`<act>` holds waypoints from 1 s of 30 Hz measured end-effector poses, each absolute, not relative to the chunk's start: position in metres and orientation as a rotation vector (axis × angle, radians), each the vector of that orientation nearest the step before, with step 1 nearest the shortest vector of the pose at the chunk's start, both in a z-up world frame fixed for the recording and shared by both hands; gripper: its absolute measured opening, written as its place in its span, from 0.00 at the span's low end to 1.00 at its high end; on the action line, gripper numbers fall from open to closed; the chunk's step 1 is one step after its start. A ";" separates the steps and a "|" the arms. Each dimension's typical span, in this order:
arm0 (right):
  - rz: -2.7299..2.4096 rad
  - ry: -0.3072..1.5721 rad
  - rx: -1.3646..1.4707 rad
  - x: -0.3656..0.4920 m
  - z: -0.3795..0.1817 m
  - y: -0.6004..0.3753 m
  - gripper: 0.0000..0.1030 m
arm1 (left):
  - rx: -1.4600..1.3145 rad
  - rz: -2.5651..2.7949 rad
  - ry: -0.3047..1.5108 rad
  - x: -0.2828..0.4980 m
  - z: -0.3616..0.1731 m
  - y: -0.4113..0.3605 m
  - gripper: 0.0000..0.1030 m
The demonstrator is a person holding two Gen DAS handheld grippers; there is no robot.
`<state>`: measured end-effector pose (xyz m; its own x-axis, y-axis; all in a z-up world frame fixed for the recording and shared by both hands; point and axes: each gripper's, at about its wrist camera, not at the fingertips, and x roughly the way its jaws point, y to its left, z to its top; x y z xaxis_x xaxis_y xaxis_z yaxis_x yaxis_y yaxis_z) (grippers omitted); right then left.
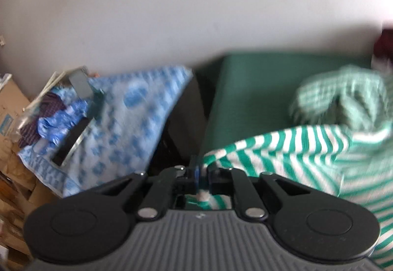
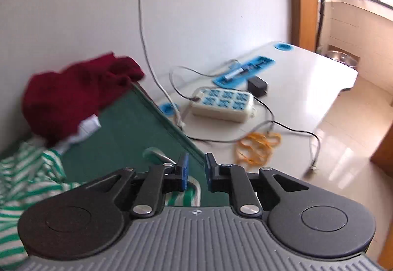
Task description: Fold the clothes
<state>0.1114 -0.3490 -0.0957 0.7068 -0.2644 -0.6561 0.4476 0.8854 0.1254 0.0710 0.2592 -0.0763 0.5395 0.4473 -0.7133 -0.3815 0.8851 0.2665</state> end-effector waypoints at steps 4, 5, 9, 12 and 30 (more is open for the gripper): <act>-0.219 0.663 0.329 0.060 -0.093 -0.328 0.22 | 0.048 0.464 0.889 0.043 -0.089 0.263 0.24; -0.156 0.683 0.300 0.046 -0.092 -0.317 0.22 | 0.042 0.450 0.889 0.031 -0.089 0.264 0.29; 0.066 0.741 0.157 -0.013 -0.088 -0.269 0.33 | 0.035 0.369 0.878 -0.030 -0.081 0.252 0.39; 0.082 0.642 0.044 -0.065 -0.080 -0.243 0.37 | 0.029 0.268 0.897 -0.071 -0.077 0.223 0.44; 0.541 0.733 -0.134 -0.190 -0.115 -0.193 0.67 | 0.076 0.067 1.006 -0.244 -0.123 0.078 0.77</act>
<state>-0.1904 -0.1933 -0.1149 0.6132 0.4220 -0.6678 -0.5136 0.8553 0.0689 -0.2437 0.0775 -0.1235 0.5337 0.0912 -0.8408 -0.0206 0.9953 0.0948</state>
